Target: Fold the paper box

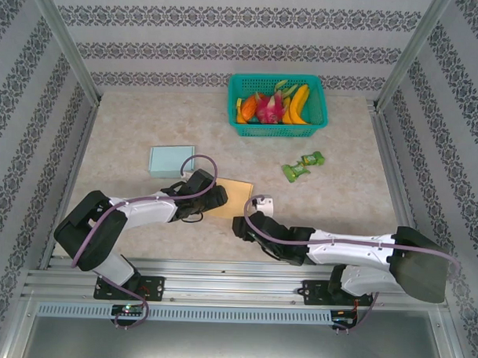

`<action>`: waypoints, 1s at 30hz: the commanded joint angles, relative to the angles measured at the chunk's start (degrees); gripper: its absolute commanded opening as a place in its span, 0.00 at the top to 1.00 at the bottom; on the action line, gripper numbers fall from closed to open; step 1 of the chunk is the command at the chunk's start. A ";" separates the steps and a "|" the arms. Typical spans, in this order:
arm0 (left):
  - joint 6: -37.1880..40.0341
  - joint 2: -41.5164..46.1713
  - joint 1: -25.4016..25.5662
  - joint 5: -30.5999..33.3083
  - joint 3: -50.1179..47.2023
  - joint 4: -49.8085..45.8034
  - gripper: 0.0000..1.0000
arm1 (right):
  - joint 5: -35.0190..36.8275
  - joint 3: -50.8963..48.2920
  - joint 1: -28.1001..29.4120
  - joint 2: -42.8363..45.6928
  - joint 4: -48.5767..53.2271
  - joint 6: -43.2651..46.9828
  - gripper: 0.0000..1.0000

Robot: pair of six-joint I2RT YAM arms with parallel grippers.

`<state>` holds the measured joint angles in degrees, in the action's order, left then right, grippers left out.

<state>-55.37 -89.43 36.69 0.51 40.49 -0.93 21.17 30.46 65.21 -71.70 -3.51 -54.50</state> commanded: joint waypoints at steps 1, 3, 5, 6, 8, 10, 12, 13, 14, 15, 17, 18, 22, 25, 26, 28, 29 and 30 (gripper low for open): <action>0.79 -5.19 -0.04 3.46 -3.23 -11.90 0.21 | -0.18 -0.28 -2.23 -0.46 1.60 2.01 0.46; 0.79 -5.32 -0.03 3.60 -3.29 -11.96 0.21 | -0.85 0.19 -3.25 -1.68 0.91 2.55 0.46; 0.71 -5.45 0.01 3.76 -3.16 -11.99 0.21 | -1.14 0.78 -3.99 -3.13 0.29 2.94 0.46; 0.71 -5.56 -0.04 3.71 -3.07 -12.09 0.22 | -1.15 1.07 -4.25 -4.04 -0.07 3.08 0.46; 0.77 -5.67 -0.04 3.79 -2.95 -12.19 0.22 | -1.19 1.36 -4.37 -5.46 -1.54 3.75 0.46; 0.71 -5.90 -0.03 3.79 -2.79 -12.17 0.22 | -1.63 1.46 -4.39 -6.71 -3.02 3.77 0.47; 0.72 -6.02 -0.04 3.88 -2.70 -12.22 0.23 | -1.92 2.12 -4.38 -8.09 -3.43 3.99 0.47; 0.75 -6.03 -0.04 3.89 -2.73 -12.25 0.23 | -2.00 2.46 -4.34 -8.71 -3.38 4.09 0.47; 0.79 -6.13 -0.04 3.96 -2.72 -12.28 0.23 | -2.04 2.87 -4.41 -9.31 -3.32 4.23 0.48; 0.79 -6.20 -0.10 3.97 -2.78 -12.26 0.23 | -2.10 3.09 -4.39 -9.82 -3.46 4.30 0.48; 0.79 -6.18 -0.04 3.97 -2.78 -12.18 0.23 | -2.10 3.20 -4.39 -10.60 -4.01 4.25 0.49; 0.79 -6.12 -0.04 3.97 -2.87 -12.18 0.23 | -2.05 3.20 -4.40 -10.86 -4.36 4.19 0.50; 0.73 -6.17 -0.04 3.86 -2.88 -12.01 0.23 | -2.75 2.95 -4.57 -11.62 -5.86 3.80 0.54; 0.88 -6.16 -0.04 3.79 -2.87 -12.04 0.23 | -3.39 2.42 -4.56 -11.98 -6.82 3.48 0.56; 0.82 -6.13 -0.03 3.77 -2.99 -12.06 0.23 | -3.47 2.21 -4.57 -12.06 -7.02 3.44 0.57; 0.85 -6.11 -0.04 3.71 -2.97 -11.90 0.23 | -3.59 1.66 -4.57 -12.32 -7.83 3.22 0.59; 0.87 -6.12 -0.04 3.71 -3.04 -11.82 0.23 | -3.68 1.39 -4.59 -12.49 -8.19 3.10 0.61; 0.81 -6.13 -0.04 3.71 -3.07 -11.82 0.23 | -3.68 0.99 -4.57 -12.67 -8.72 3.01 0.61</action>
<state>-55.37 -90.54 36.71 1.10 41.08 -0.51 18.35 32.32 60.86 -83.26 -9.34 -51.07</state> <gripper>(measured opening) 0.773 0.397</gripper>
